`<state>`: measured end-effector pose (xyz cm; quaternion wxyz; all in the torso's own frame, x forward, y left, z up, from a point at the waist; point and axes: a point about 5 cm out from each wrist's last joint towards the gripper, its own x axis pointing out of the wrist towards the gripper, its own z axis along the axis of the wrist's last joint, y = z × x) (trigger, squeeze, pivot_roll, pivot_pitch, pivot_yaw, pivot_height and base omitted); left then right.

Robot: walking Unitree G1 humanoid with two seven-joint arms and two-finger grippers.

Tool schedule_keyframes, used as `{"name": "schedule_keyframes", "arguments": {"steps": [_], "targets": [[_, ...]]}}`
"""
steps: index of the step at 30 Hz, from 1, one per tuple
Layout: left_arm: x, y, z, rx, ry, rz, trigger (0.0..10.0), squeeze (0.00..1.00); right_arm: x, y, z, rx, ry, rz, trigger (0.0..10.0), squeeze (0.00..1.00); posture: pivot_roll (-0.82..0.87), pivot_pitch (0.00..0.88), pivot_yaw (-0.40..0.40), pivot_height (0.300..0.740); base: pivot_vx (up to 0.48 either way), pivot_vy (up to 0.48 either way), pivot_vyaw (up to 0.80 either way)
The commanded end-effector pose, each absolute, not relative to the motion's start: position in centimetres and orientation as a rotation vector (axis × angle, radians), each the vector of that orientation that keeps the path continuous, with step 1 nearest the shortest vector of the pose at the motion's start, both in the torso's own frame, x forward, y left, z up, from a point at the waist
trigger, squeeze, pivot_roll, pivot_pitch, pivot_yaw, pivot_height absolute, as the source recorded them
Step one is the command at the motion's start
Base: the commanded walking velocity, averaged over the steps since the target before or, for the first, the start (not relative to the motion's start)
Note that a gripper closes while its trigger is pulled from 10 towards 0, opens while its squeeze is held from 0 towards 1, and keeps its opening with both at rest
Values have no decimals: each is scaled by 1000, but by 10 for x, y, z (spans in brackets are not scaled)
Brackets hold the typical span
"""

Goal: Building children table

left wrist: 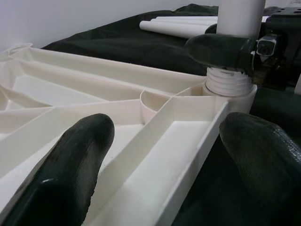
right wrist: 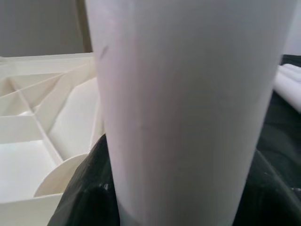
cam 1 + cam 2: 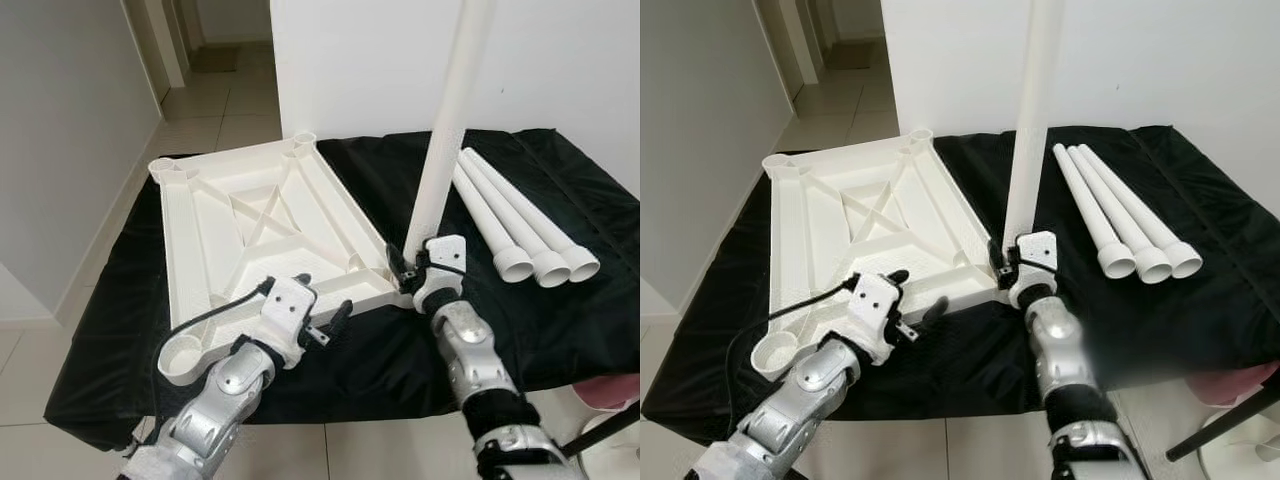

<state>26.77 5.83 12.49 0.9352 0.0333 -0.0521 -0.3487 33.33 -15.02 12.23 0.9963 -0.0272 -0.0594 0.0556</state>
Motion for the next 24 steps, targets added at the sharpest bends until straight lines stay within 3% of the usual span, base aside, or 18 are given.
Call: {"name": "schedule_keyframes", "arguments": {"steps": [1,8,20,21,24], "targets": [[264,55,122,103,-97,-891,10000,0,321,-145,102,-50,-33,5,10000,0,-85,0,87,740,0,0,0],[267,58,123,111,-99,-891,10000,0,299,-132,103,5,-46,-137,10000,0,-90,0,93,740,0,0,0],[265,56,122,110,-98,-906,10000,0,294,-127,110,11,-52,-86,10000,0,-94,0,95,740,0,0,0],[266,57,123,107,-101,-910,10000,0,294,-128,114,21,-73,-57,10000,1000,-91,0,95,740,0,0,0],[264,58,123,111,-101,-917,10000,0,295,-131,118,22,-84,-25,10000,1000,-91,0,95,740,0,0,0]]}}
